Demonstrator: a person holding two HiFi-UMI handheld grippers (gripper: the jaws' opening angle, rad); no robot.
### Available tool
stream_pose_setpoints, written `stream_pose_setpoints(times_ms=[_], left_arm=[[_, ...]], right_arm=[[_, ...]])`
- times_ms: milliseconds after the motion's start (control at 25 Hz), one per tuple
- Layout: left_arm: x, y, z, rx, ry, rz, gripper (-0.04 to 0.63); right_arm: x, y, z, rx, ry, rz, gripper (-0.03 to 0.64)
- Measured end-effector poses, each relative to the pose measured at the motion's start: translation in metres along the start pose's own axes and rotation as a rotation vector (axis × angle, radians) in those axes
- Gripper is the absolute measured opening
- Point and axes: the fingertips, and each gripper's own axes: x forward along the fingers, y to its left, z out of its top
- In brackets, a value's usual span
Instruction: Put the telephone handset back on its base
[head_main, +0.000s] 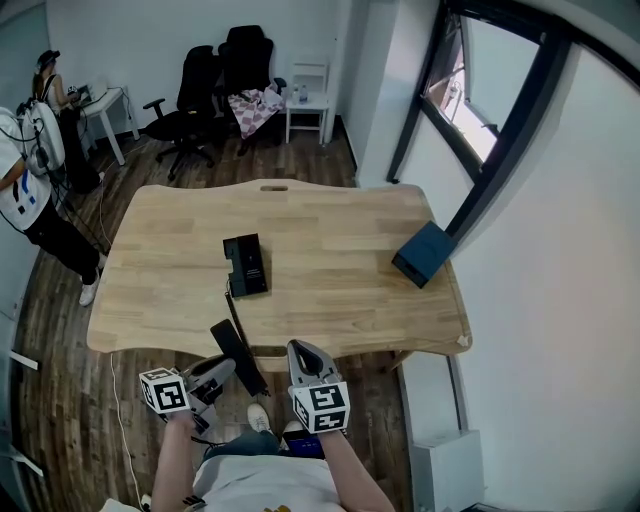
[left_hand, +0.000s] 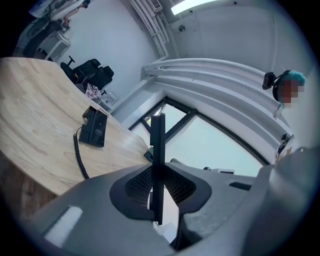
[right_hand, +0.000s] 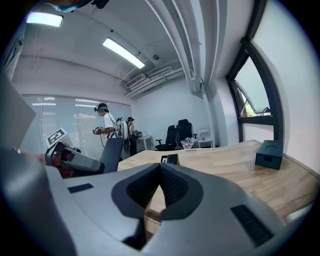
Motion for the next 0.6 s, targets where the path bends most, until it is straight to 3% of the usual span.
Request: stream_pose_setpoints(times_ms=[160,360,600], left_arm=[[0.001,0.004,0.001,0.021,0.006,-0.007,0.069],[0.007,0.007,0.009,-0.006,0.002,-0.008,0.069],[0.02,0.036,0.028,-0.006,0.016,-0.014,0.069]], right_arm=[[0.001,-0.003,0.002,0.007,-0.006,-0.004,0.006],[0.012,-0.004,0.004,0.05,-0.014,0.013,0.006],[0.046,-0.012,0.007,0.041,0.008,0.02,0.006]])
